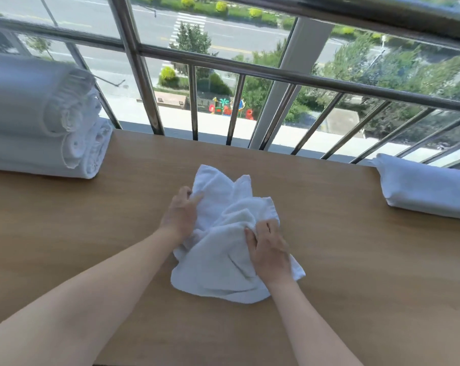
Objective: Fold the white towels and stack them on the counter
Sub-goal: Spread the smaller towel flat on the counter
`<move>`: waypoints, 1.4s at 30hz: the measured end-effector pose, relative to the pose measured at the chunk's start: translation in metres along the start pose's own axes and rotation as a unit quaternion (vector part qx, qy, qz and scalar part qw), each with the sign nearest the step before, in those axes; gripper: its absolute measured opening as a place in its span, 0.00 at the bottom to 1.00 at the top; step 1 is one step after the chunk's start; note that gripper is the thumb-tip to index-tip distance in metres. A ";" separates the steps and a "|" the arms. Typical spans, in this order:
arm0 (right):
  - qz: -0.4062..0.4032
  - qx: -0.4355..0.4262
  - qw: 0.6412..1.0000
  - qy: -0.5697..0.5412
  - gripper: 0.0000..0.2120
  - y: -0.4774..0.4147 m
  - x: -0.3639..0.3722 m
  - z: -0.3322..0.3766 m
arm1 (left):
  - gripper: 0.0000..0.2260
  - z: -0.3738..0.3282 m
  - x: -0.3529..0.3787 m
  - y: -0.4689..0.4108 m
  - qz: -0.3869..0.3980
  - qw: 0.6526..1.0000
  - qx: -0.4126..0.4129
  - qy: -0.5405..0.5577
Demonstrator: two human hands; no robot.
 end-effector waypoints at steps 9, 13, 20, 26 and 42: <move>0.002 0.107 0.983 0.152 0.15 -0.009 0.018 0.006 | 0.38 0.079 -0.045 0.042 -0.105 0.984 -0.010 -0.143; -0.037 0.151 0.980 0.124 0.10 -0.007 0.020 0.018 | 0.41 0.066 -0.035 0.033 0.069 0.950 0.186 -0.240; -0.093 0.003 0.988 0.122 0.20 0.006 0.031 0.066 | 0.36 0.045 -0.020 0.005 0.223 0.858 0.281 -0.368; 0.055 -0.101 0.983 0.142 0.20 0.017 0.073 0.098 | 0.39 0.049 -0.019 0.014 0.185 0.883 0.217 -0.373; 0.166 0.035 0.966 0.196 0.32 -0.029 0.070 0.038 | 0.44 0.041 -0.020 0.046 0.167 0.878 0.083 -0.440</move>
Point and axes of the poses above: each hand's wrist, its own y-axis away from the middle knuckle, its own x-axis out of the palm, z = x × y, the point moved 3 cm from there along -y, towards the middle knuckle, and after that the axes turned 7 degrees about -z, right-handed, at the moved point
